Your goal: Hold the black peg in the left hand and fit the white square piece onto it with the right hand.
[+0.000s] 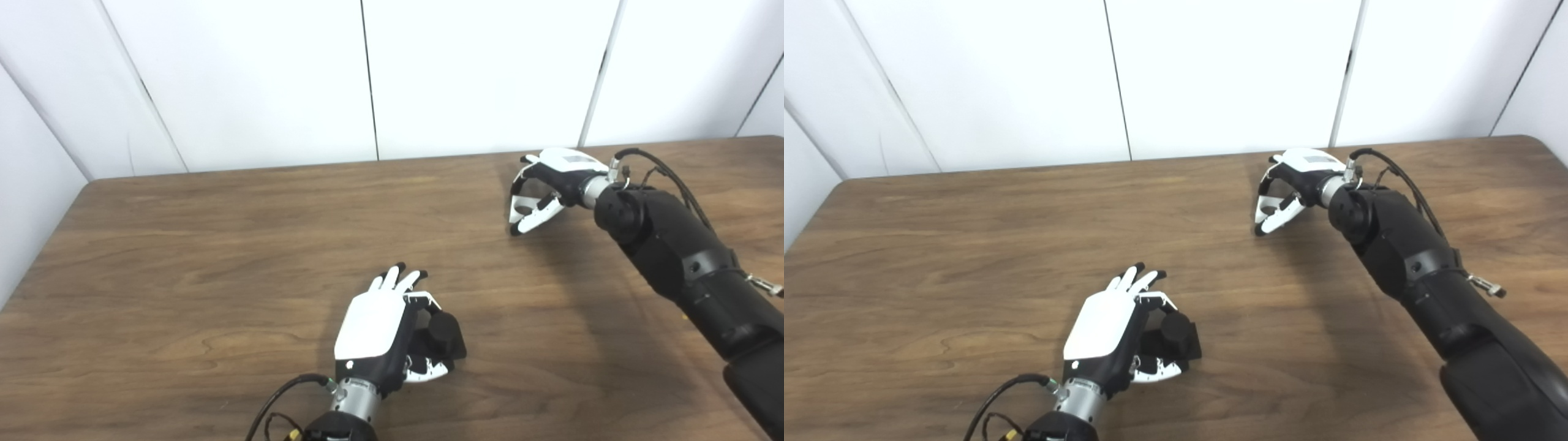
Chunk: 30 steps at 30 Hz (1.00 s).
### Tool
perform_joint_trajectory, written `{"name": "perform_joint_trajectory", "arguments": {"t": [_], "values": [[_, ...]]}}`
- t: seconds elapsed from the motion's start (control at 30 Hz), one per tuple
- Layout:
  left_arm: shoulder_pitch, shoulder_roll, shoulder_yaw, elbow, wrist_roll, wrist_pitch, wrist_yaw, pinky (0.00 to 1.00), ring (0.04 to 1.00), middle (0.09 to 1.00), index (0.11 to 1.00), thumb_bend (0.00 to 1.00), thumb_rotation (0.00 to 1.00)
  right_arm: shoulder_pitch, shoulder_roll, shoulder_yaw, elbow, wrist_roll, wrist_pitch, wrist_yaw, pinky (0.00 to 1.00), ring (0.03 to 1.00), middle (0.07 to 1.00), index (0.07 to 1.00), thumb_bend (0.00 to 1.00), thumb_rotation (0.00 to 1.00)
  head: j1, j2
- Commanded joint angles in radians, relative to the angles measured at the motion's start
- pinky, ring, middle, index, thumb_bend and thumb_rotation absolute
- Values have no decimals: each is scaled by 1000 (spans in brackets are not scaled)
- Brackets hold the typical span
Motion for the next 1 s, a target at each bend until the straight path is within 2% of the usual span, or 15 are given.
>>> {"name": "perform_joint_trajectory", "arguments": {"t": [0.0,0.6,0.97], "values": [[-18,-8,-1,-17,16,-3,-2,990,1000,927,492,512,79,-48,-28,-7,-19,-7,-7,2,1000,1000,993,733,814,383,1,3],[-14,-4,2,-21,12,-9,4,1000,1000,923,491,512,79,-25,-70,-15,-21,4,-13,-4,1000,1000,985,727,806,321,1,7],[-13,-8,5,-26,5,-5,-5,1000,1000,928,492,512,78,-16,-74,-20,-15,18,-19,-14,1000,1000,977,679,796,309,2,8]]}}
